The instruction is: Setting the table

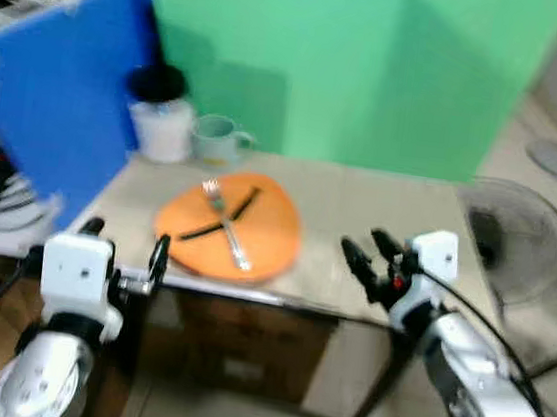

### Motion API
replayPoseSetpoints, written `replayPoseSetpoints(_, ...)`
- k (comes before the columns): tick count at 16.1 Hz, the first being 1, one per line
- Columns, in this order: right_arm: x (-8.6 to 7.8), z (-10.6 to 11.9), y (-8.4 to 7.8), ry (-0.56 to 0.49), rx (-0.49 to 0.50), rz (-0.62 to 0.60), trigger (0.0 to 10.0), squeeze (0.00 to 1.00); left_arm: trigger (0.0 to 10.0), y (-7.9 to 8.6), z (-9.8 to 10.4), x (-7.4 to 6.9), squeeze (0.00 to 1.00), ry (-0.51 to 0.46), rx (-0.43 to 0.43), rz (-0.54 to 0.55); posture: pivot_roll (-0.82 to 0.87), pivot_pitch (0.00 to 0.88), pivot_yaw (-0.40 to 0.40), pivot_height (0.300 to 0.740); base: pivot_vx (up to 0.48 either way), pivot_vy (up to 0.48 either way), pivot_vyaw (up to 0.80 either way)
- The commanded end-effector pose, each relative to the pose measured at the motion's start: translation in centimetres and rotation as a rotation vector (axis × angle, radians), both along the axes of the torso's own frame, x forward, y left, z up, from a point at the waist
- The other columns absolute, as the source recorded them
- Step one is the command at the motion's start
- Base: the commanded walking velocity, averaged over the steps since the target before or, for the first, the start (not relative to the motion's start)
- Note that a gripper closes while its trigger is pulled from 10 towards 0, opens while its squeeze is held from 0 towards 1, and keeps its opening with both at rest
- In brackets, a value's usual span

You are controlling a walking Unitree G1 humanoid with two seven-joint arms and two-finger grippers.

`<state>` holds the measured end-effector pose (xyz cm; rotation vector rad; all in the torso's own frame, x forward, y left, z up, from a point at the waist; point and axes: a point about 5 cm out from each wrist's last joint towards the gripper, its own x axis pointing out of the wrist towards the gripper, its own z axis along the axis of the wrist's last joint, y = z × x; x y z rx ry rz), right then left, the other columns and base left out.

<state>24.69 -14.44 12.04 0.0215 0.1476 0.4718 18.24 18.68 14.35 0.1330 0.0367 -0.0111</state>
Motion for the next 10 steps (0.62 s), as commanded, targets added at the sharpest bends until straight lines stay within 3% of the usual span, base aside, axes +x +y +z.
replayPoseSetpoints(1,0.1,0.1,0.8,-0.007,0.000,0.034,10.0,0.00,10.0,0.2,0.2,-0.1,0.00,-0.008,0.019,0.002,0.01,0.000,0.043,0.740,0.326,0.000,0.80)
replayPoseSetpoints(3,0.2,0.2,1.0,-0.002,0.028,0.036,10.0,0.00,10.0,0.1,0.3,-0.1,0.00,-0.010,0.026,-0.008,0.01,0.000,0.047,0.740,0.330,0.000,0.80)
replayPoseSetpoints(5,0.4,0.3,0.8,0.012,0.066,0.003,10.0,0.00,10.0,0.1,0.4,0.0,0.00,-0.008,0.033,-0.023,0.01,0.000,0.051,0.740,0.334,0.000,0.00)
replayPoseSetpoints(10,0.7,1.0,0.8,0.029,-0.005,-0.003,10.0,0.00,10.0,-0.9,0.0,0.2,0.00,0.027,0.011,-0.168,-0.01,0.000,0.053,0.740,0.253,0.000,0.00)
